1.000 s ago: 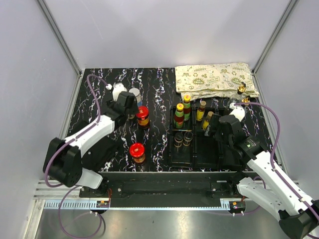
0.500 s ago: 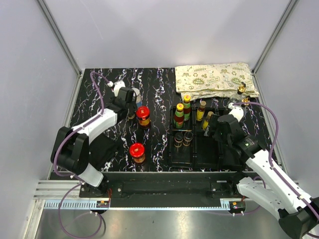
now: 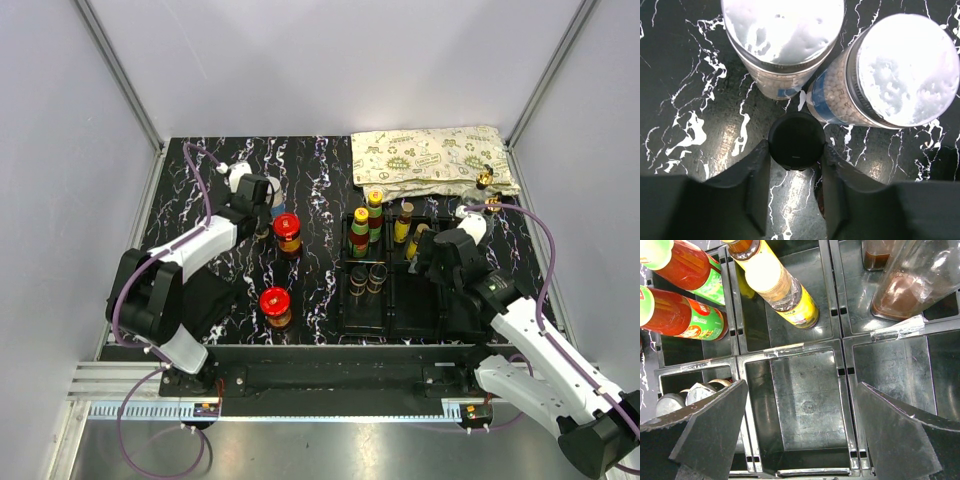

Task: Organize the condiment bottles
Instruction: Pick up the bottle from the center of the board.

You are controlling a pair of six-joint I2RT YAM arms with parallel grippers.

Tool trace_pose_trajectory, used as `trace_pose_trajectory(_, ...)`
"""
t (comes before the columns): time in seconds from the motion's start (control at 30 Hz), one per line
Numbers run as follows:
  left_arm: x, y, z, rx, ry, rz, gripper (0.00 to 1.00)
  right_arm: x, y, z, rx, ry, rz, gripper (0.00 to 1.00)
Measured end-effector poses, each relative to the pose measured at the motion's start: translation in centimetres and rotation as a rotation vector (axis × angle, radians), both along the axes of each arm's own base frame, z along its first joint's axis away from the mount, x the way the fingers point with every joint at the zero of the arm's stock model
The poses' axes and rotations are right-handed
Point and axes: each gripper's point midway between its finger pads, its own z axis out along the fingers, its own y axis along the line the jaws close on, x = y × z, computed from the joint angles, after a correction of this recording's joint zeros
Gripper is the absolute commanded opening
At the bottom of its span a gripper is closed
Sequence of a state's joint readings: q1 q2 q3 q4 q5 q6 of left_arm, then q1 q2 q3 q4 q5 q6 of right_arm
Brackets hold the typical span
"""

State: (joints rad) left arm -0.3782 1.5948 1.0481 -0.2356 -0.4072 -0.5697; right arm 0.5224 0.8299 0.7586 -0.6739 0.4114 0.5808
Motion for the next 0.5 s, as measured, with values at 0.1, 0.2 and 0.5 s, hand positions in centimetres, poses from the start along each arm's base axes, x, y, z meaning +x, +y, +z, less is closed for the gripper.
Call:
trace_pose_trajectory(0.1, 0.0, 0.1, 0.0, 0.004, 0.001, 0.003, 0.01, 0.0, 0.0, 0.0, 0.000, 0.000, 0.000, 1.00)
trace_pose_trajectory(0.2, -0.1, 0.2, 0.0, 0.009, 0.002, 0.007, 0.00, 0.0, 0.0, 0.0, 0.000, 0.000, 0.000, 1.00)
trace_pose_trajectory(0.5, -0.9, 0.6, 2.3, -0.005, -0.029, 0.015, 0.00, 0.0, 0.0, 0.0, -0.001, 0.001, 0.000, 1.00)
